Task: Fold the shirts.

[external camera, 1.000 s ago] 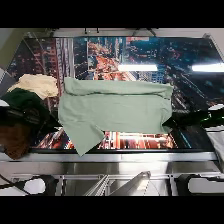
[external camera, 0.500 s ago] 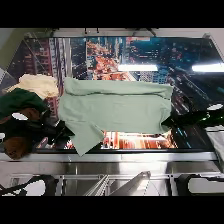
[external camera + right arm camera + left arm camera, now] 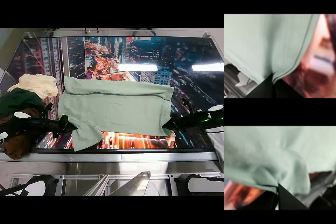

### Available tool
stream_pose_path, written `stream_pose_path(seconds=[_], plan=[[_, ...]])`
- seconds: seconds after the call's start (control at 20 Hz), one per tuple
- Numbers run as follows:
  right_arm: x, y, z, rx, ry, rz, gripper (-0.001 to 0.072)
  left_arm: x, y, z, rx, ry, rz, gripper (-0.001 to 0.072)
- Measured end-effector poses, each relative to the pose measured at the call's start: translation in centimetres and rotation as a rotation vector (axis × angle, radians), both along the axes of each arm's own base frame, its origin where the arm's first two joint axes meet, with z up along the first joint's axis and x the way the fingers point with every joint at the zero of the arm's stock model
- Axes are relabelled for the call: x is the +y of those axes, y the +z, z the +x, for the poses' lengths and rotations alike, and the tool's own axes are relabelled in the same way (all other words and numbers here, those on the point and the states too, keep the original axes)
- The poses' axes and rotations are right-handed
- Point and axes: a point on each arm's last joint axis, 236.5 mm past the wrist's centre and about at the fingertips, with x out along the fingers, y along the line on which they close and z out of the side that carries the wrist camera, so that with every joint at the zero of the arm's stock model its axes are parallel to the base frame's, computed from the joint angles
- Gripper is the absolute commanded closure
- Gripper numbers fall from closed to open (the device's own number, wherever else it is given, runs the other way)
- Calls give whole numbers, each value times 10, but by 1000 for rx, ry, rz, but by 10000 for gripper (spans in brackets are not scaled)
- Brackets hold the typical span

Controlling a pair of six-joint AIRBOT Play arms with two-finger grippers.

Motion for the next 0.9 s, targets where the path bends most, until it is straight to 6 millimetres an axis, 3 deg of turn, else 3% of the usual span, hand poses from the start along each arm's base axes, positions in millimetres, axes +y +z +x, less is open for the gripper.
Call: stream_pose_path(seconds=[0.25,0.4,0.5,0.7,0.9], plan=[[-35,17,-25,112,-77,-60,694,14,28,-34,22,7,-44,683],[-54,30,-32,122,-131,-113,694,20,44,-60,39,13,-50,683],[-62,38,-33,112,-155,-140,694,23,55,-66,11,25,-33,683],[-59,55,-22,62,-205,-112,694,36,88,-48,-133,62,46,681],[-49,75,20,-82,-260,-62,694,54,140,5,-335,124,101,682]])
